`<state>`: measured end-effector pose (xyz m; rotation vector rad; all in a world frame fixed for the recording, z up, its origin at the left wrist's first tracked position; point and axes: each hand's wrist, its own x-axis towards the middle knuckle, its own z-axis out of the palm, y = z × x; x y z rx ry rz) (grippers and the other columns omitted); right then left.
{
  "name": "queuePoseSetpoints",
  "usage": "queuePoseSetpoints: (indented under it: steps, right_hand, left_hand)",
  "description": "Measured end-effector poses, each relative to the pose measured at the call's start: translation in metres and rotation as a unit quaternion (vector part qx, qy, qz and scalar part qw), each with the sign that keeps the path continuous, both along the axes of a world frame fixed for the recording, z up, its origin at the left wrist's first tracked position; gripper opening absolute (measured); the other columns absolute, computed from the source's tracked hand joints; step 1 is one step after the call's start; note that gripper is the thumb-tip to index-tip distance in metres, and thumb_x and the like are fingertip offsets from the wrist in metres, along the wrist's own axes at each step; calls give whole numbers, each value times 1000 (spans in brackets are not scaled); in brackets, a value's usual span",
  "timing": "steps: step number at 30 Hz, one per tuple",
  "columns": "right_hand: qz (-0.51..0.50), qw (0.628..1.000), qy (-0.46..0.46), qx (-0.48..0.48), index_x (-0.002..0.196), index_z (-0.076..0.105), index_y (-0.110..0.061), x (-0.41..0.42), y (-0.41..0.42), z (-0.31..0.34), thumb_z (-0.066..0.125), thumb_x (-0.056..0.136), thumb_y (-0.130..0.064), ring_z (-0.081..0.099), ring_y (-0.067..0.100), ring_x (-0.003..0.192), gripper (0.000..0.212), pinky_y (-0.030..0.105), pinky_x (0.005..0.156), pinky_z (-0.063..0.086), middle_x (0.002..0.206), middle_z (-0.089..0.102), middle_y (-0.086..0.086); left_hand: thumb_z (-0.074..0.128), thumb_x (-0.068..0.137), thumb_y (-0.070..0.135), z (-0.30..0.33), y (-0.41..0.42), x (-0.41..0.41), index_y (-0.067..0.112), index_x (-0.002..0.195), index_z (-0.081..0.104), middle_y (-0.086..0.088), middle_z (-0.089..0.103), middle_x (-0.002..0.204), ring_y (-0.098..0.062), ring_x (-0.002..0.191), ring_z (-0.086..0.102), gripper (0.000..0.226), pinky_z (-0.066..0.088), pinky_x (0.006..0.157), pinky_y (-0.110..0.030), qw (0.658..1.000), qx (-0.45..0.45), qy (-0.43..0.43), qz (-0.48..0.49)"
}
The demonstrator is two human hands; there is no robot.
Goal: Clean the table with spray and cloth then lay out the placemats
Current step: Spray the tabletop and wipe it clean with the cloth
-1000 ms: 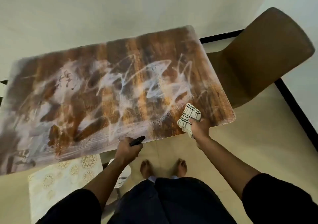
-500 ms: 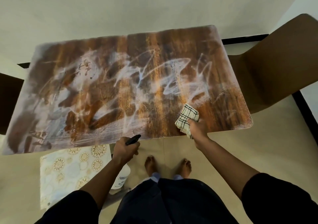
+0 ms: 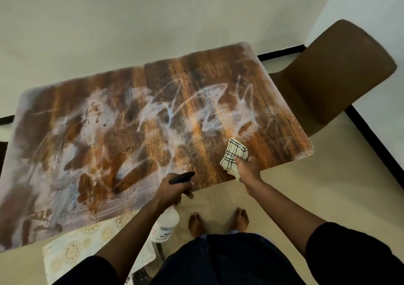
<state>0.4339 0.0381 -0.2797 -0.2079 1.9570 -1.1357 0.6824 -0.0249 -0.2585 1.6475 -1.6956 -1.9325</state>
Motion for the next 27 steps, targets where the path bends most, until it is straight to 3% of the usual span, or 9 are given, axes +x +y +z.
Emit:
queuePoseSetpoints:
  steps: [4, 7, 11, 15, 19, 23, 25, 27]
  right_hand:
    - [-32, 999, 20, 14, 105, 66, -21, -4, 5, 0, 61, 101, -18, 72, 28, 98, 7, 47, 91, 60, 112, 75, 7]
    - [-59, 997, 37, 22, 109, 67, -17, -13, 12, 6, 59, 102, -18, 71, 29, 99, 10, 44, 90, 59, 112, 73, 8]
    - [-81, 994, 68, 28, 119, 69, -6, -34, 21, 13, 58, 102, -15, 67, 27, 94, 22, 36, 84, 55, 114, 72, 10]
    - [-81, 991, 94, 50, 127, 66, -8, -69, 27, 15, 57, 101, -17, 66, 34, 113, 29, 42, 95, 53, 126, 70, 13]
    - [-38, 982, 163, 84, 131, 65, -12, -116, 32, 18, 54, 102, -19, 64, 37, 116, 32, 40, 93, 51, 127, 69, 12]
    - [3, 960, 261, 98, 141, 59, -21, -171, 27, 19, 54, 103, -21, 64, 34, 113, 38, 34, 82, 46, 128, 69, 7]
    - [27, 945, 313, 95, 145, 55, -23, -196, 23, 11, 60, 102, -27, 64, 32, 117, 44, 36, 88, 50, 133, 67, 5]
    - [84, 919, 368, 109, 148, 52, -21, -216, 21, -4, 66, 99, -30, 60, 31, 125, 52, 42, 98, 51, 142, 62, 6]
  left_hand:
    - [73, 89, 19, 7, -16, -23, -2, 99, 79, -26, 77, 82, -18, 40, 50, 24, 43, 43, -27, 999, -11, 17, -44]
    - [71, 97, 7, 12, -24, -45, 2, 103, 78, -26, 76, 84, -12, 40, 54, 11, 44, 43, -23, 996, -33, 23, -75]
    - [73, 95, 16, 20, -29, -80, 2, 87, 76, -22, 74, 77, -13, 40, 51, 16, 42, 45, -25, 991, -57, 53, -107]
    - [72, 99, 15, 25, -32, -120, 5, 91, 78, -20, 76, 78, -16, 40, 51, 14, 44, 47, -28, 987, -69, 85, -118]
    - [68, 102, 14, 27, -34, -160, 11, 100, 77, -21, 77, 81, -14, 44, 55, 10, 44, 49, -28, 984, -85, 94, -123]
    - [64, 103, 3, 33, -32, -197, -4, 96, 74, -30, 75, 85, -8, 40, 58, 13, 46, 50, -27, 983, -111, 106, -98]
    - [63, 103, 2, 33, -33, -212, -5, 102, 74, -29, 75, 84, -7, 39, 56, 13, 46, 46, -23, 981, -128, 110, -96]
    - [63, 104, 5, 31, -33, -225, 7, 101, 77, -23, 75, 81, -10, 39, 53, 14, 45, 43, -25, 977, -146, 120, -101]
